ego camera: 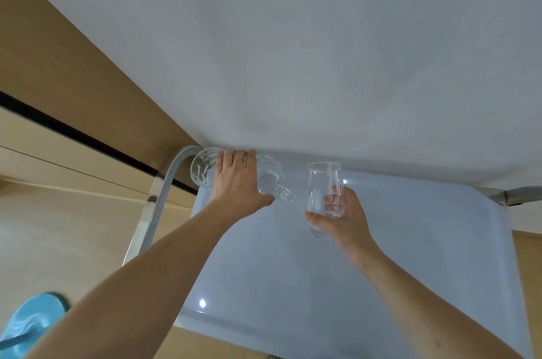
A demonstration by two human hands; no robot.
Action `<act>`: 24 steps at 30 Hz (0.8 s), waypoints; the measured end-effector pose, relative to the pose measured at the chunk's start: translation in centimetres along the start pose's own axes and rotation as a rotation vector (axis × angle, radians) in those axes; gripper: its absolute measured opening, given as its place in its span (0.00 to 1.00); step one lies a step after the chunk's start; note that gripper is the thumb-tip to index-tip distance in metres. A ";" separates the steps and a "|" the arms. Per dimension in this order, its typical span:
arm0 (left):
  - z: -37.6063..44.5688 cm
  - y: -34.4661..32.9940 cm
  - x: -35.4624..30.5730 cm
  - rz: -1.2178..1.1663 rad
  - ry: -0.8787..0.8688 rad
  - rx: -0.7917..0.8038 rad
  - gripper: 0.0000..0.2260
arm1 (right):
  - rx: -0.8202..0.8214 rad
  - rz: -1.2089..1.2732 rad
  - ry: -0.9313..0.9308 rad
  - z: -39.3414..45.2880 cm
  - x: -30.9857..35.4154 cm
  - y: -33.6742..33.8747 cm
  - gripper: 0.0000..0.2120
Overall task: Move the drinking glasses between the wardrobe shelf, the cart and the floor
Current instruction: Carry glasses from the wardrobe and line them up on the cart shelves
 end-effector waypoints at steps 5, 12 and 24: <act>-0.4 -0.4 -0.2 -0.027 0.020 0.008 0.52 | -0.027 0.006 0.009 -0.9 0.0 -0.1 0.41; -1.9 -0.4 -0.1 -0.088 0.016 0.001 0.52 | -0.082 0.023 0.034 -3.8 0.3 0.2 0.40; -10.7 2.1 5.8 -0.269 -0.014 -0.166 0.38 | -0.133 0.015 0.139 -11.6 0.5 -3.7 0.38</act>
Point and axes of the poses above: each hand's wrist, its own z-axis towards the middle knuckle, its own y-axis out of the back of the hand, x = y × z, the point moved 5 cm from there along z, towards the middle knuckle, and after that the axes turned 1 degree about x, right-handed, at the moved point
